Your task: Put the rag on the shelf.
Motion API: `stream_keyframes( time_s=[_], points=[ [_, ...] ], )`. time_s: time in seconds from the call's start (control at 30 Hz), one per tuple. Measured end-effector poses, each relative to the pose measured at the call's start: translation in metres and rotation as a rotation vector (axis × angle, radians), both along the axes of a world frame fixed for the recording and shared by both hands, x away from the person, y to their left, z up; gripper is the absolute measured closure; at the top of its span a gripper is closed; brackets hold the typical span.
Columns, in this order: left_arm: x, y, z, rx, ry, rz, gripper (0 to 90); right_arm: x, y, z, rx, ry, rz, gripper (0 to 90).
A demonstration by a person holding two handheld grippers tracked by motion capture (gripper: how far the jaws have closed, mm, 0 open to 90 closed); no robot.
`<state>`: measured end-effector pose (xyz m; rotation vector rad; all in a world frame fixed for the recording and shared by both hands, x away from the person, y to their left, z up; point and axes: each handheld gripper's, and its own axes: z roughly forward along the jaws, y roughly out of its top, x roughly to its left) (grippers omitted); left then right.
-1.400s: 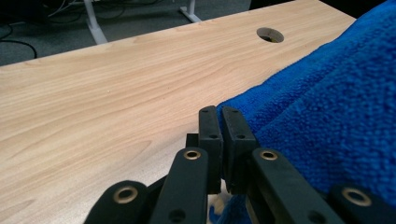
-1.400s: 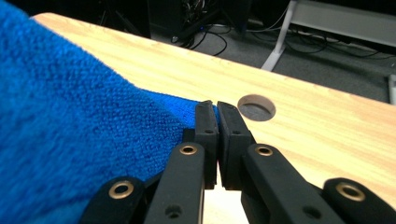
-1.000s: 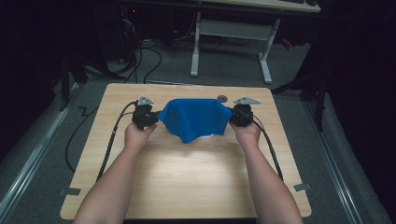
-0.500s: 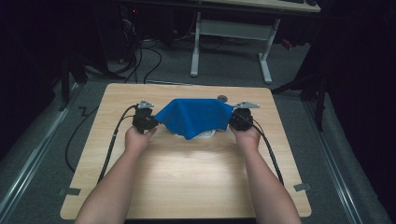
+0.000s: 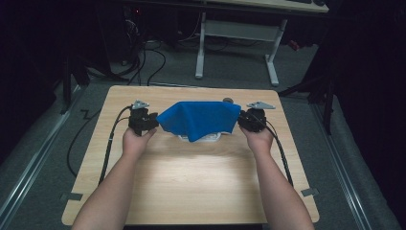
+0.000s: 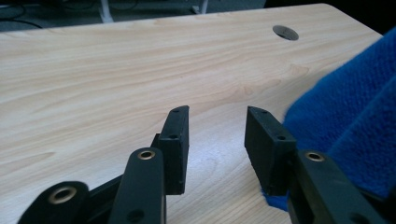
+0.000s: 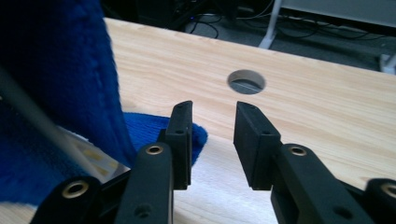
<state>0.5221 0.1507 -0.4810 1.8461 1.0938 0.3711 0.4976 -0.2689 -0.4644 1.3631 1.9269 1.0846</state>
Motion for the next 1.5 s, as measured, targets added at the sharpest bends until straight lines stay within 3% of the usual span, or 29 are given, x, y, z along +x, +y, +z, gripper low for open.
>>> stream_keyframes(
  time_s=[0.1,0.37,0.47,0.57,0.73,0.9,0.97,1.1,1.17,1.27,1.4,1.5],
  points=[
    [-0.004,0.008,0.004,-0.002,-0.027,0.02,59.4,-0.002,-0.005,0.004,0.002,-0.006,-0.011,67.4],
    [-0.013,0.029,0.003,0.013,-0.038,0.058,57.6,-0.009,-0.014,0.012,-0.023,-0.034,-0.034,63.2],
    [-0.018,0.033,0.003,0.014,-0.05,0.061,57.5,-0.015,-0.018,0.013,-0.023,-0.057,-0.035,60.2],
    [-0.026,0.036,0.003,0.028,-0.063,0.068,57.6,-0.025,-0.023,0.012,-0.017,-0.045,-0.037,56.0],
    [-0.048,0.038,0.001,0.005,-0.088,0.078,56.8,-0.044,-0.024,0.012,-0.005,-0.085,-0.026,52.8],
    [-0.081,0.04,-0.002,0.012,-0.121,0.056,55.8,-0.062,-0.024,0.014,-0.011,-0.051,0.005,42.2],
    [-0.095,0.042,-0.002,0.009,-0.131,0.057,53.1,-0.081,-0.023,0.017,-0.013,-0.115,0.027,41.0],
    [-0.121,0.045,-0.004,-0.048,-0.097,0.047,50.9,-0.097,-0.019,0.019,-0.046,-0.11,0.056,37.5],
    [-0.135,0.042,-0.003,-0.057,-0.089,0.039,48.9,-0.109,-0.013,0.021,-0.066,-0.098,0.088,35.6],
    [-0.156,0.034,-0.002,-0.065,-0.094,0.007,46.5,-0.137,0.001,0.02,-0.099,-0.172,0.13,35.0],
    [-0.177,0.009,-0.007,-0.042,-0.071,-0.056,43.2,-0.165,0.021,0.012,-0.101,-0.139,0.177,28.6],
    [-0.185,-0.016,-0.012,-0.049,-0.028,-0.106,40.7,-0.185,0.038,0.0,-0.122,-0.112,0.209,26.1]
  ],
)
